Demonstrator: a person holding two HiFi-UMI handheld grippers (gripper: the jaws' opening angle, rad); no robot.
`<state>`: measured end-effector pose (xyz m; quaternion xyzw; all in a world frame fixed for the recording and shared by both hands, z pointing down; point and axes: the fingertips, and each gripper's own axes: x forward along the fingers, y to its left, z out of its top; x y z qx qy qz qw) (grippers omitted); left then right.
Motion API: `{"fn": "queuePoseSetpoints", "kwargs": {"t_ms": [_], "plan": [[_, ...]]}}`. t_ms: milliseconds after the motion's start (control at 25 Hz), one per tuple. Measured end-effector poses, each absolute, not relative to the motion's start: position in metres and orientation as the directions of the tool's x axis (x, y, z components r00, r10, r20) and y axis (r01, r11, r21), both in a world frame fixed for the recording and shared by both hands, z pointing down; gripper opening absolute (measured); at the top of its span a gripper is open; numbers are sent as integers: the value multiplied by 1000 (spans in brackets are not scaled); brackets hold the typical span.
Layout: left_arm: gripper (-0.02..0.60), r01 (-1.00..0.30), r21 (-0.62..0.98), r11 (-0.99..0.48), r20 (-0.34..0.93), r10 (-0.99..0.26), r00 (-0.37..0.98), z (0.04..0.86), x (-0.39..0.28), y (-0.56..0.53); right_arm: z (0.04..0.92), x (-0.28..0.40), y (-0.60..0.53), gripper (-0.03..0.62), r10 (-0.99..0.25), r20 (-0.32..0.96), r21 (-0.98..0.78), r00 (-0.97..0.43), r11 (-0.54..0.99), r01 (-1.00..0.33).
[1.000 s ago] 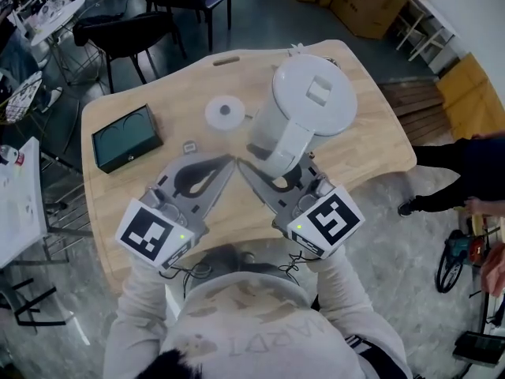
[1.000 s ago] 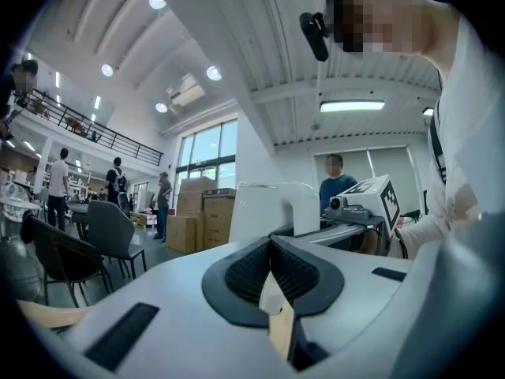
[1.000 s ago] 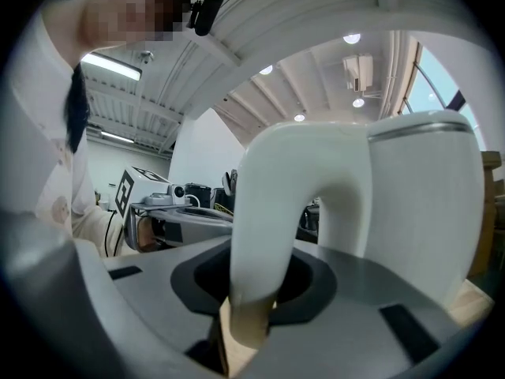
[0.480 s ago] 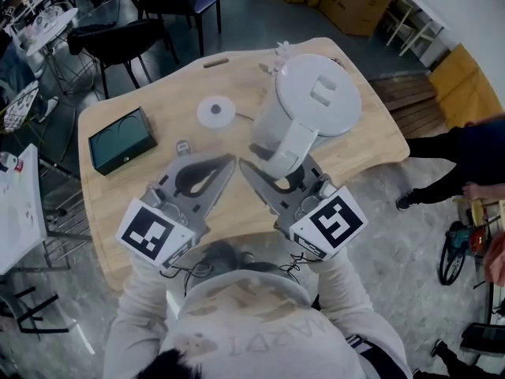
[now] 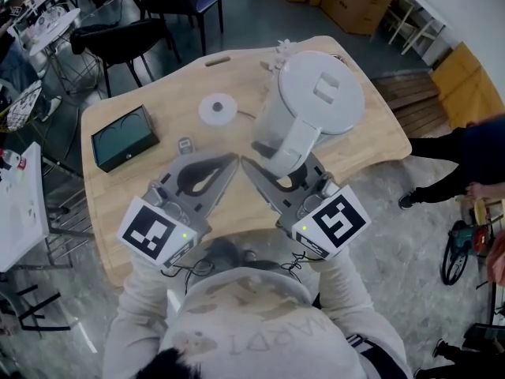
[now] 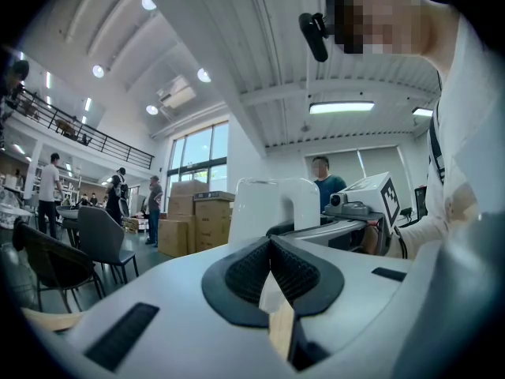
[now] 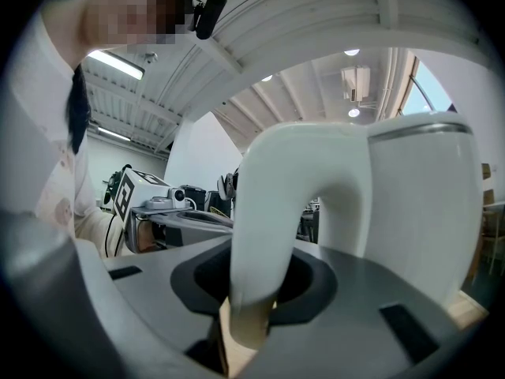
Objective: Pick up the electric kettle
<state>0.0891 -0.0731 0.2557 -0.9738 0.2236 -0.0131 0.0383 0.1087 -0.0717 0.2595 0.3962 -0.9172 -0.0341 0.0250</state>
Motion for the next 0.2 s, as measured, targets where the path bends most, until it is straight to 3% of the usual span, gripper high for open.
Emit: {"fn": "queuePoseSetpoints", "kwargs": {"t_ms": [200], "plan": [[77,-435,-73,-897,8,-437,899,254,87,-74,258,106,-72,97,-726,16,80,-687,686,-723]]}}
